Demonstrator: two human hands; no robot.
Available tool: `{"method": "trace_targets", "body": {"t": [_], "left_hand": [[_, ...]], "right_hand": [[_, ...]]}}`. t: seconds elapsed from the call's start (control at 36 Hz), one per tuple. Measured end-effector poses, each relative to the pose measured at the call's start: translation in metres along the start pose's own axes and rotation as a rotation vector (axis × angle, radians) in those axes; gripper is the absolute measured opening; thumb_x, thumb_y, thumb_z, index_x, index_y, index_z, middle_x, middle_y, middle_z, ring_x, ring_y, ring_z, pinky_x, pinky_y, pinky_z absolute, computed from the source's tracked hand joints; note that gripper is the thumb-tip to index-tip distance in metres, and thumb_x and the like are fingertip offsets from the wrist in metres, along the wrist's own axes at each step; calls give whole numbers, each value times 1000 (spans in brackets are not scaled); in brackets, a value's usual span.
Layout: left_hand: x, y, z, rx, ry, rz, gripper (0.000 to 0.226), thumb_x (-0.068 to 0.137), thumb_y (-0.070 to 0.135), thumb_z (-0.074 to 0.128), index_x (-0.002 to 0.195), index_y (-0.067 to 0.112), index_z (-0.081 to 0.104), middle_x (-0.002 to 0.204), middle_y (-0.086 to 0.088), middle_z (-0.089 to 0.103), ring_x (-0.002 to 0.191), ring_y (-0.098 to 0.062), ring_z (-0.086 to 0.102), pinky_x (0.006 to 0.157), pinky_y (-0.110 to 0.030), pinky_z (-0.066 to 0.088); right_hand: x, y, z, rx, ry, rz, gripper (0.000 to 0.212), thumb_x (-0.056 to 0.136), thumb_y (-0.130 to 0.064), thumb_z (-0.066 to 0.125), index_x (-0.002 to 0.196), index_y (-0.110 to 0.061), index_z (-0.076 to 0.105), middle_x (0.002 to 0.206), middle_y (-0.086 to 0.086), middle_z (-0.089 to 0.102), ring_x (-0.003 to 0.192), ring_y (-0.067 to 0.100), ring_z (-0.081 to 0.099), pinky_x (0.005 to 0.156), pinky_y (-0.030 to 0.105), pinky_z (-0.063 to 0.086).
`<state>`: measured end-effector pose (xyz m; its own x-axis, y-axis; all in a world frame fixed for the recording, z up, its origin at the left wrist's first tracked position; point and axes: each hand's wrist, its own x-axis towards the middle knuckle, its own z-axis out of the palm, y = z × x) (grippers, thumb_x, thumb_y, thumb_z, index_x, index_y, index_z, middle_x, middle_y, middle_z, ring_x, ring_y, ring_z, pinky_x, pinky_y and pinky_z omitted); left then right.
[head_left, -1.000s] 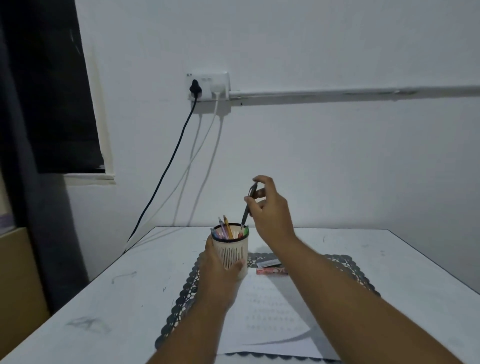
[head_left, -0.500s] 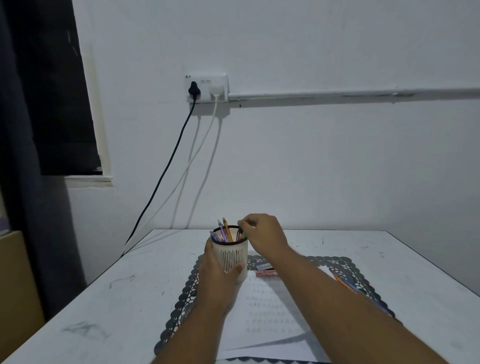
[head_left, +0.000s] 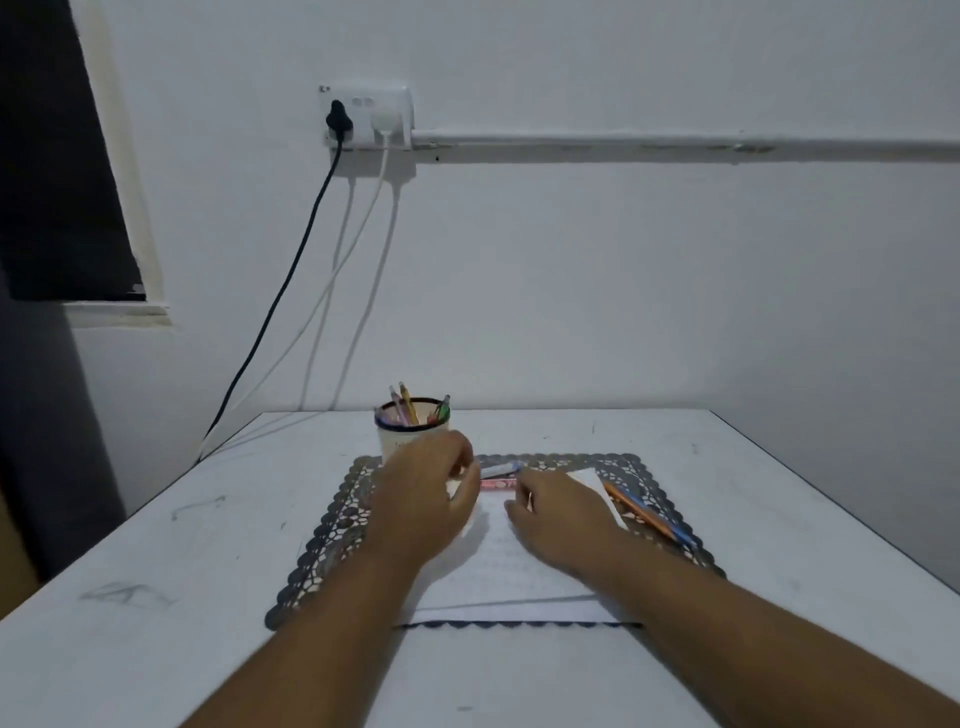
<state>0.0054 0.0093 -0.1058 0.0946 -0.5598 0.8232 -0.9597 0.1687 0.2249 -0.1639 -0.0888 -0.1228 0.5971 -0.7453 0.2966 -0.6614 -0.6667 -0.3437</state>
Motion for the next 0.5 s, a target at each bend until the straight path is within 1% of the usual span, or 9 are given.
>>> {"method": "trace_targets", "body": {"t": [0.03, 0.06, 0.11, 0.17, 0.25, 0.33, 0.39, 0.44, 0.5], "left_hand": [[-4, 4, 4, 36, -118, -22, 15, 94, 33, 58, 80, 27, 53, 72, 11, 55, 67, -11, 51, 58, -30, 38], [-7, 6, 10, 79, -212, -39, 21, 95, 35, 57, 77, 27, 50, 68, 8, 55, 64, -12, 50, 55, -31, 36], [-13, 8, 19, 150, -319, -61, 29, 96, 40, 56, 73, 24, 49, 67, 6, 54, 64, -14, 50, 55, -33, 35], [-16, 9, 23, 151, -369, -100, 34, 95, 43, 57, 69, 23, 48, 66, 6, 53, 65, -11, 48, 57, -33, 37], [-19, 9, 24, 113, -424, -135, 34, 93, 41, 57, 67, 23, 44, 66, 6, 51, 65, -9, 47, 58, -33, 38], [-21, 5, 24, 84, -510, -141, 32, 93, 42, 57, 70, 23, 45, 69, 5, 52, 66, -10, 48, 58, -34, 38], [-22, 3, 25, 94, -575, -133, 33, 93, 45, 56, 72, 23, 45, 72, 4, 52, 68, -12, 49, 60, -35, 42], [-22, 3, 25, 104, -607, -129, 34, 94, 48, 57, 73, 23, 46, 74, 4, 53, 69, -11, 50, 61, -34, 43], [-22, 3, 25, 110, -607, -131, 36, 93, 51, 58, 74, 23, 47, 74, 5, 54, 69, -9, 49, 62, -33, 42]], "right_hand": [[-6, 3, 3, -45, -31, -11, 23, 101, -40, 48, 86, -22, 50, 81, -3, 58, 76, 19, 55, 65, 38, 43], [-10, 5, 5, -76, -50, -28, 24, 101, -41, 48, 85, -23, 49, 80, -3, 57, 76, 20, 54, 65, 37, 41], [-14, 8, 7, -85, -56, -51, 25, 102, -41, 49, 83, -24, 47, 80, -4, 56, 78, 21, 54, 66, 37, 41], [-15, 10, 7, -60, -49, -56, 25, 101, -40, 50, 82, -24, 47, 80, -4, 57, 79, 22, 55, 68, 38, 43], [-16, 10, 6, -40, -47, -56, 23, 100, -40, 50, 84, -23, 51, 81, -3, 59, 79, 22, 57, 69, 39, 46], [-17, 11, 6, -23, -39, -57, 21, 100, -39, 53, 85, -23, 52, 83, -4, 59, 80, 20, 56, 64, 35, 41], [-18, 11, 3, 1, -27, -44, 19, 99, -38, 54, 84, -26, 52, 85, -6, 58, 81, 17, 55, 62, 31, 36], [-21, 13, -1, 19, 19, -8, 17, 100, -37, 54, 86, -28, 53, 87, -9, 58, 81, 14, 55, 61, 30, 35], [-22, 17, -7, 37, 99, 56, 12, 100, -36, 54, 90, -30, 55, 90, -11, 60, 82, 13, 56, 63, 33, 39]]}}
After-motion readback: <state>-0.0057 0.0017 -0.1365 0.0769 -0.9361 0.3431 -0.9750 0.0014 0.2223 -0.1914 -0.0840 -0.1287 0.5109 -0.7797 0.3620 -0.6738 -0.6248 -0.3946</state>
